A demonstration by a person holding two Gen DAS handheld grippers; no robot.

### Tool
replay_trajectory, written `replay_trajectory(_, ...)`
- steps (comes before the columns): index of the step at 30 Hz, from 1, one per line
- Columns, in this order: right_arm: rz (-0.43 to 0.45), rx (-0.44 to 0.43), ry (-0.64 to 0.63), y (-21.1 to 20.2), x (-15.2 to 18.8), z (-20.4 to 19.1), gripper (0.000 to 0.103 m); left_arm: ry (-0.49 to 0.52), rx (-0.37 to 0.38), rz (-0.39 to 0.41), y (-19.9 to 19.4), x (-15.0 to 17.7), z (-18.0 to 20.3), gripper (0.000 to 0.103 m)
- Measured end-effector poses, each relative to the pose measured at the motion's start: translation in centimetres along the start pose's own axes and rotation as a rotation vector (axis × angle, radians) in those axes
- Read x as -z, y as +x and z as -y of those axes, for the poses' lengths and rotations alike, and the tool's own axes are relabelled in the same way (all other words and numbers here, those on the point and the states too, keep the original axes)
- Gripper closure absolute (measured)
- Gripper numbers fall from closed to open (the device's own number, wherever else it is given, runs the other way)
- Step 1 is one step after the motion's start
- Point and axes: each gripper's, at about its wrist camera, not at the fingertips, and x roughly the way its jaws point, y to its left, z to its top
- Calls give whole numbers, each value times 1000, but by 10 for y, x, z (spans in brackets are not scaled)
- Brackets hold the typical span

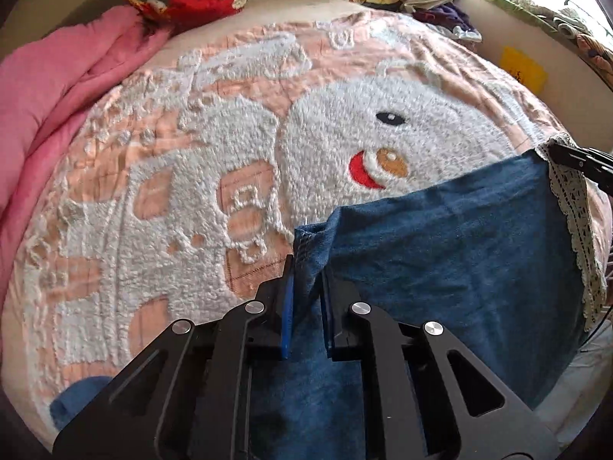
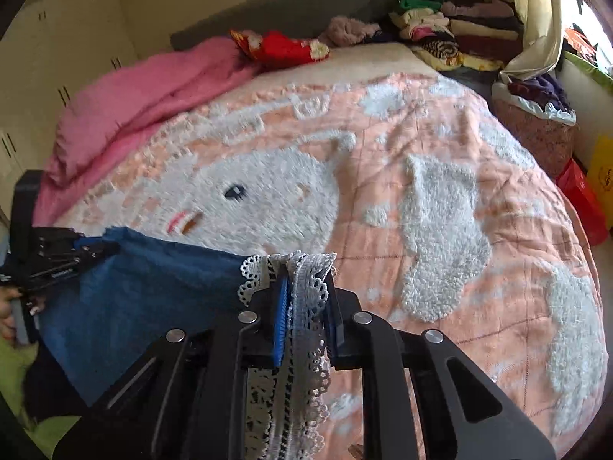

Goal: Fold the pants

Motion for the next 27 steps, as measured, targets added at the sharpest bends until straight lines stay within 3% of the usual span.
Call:
replay_trajectory(2,-53,24,-9,17,9,3,87,-10,8,-8,8,3,-1,96)
replay_trajectory(5,-54,25,11,24,16,6,82,-8,6,6,8,7,-2,93)
replay_trajectory(7,-31,30,47,17,17,10,68,-9,9,21,4,7,-3,91)
replay_trajectory(9,-11,58,63,8,18,14,55,-31,7,32,0,10,-8,82)
replay_trajectory(19,60,102,75,-48,41,11,39,-90,-40,123,-48,28,-29,62)
replay_trajectory(22,65,120,49,-61,50,-1,31,-81,-59,142,-64,38,-28,42)
replay_trajectory(27,85,124,18,-77,59,-24,23,-72,-44,160,-84,59,-25,30)
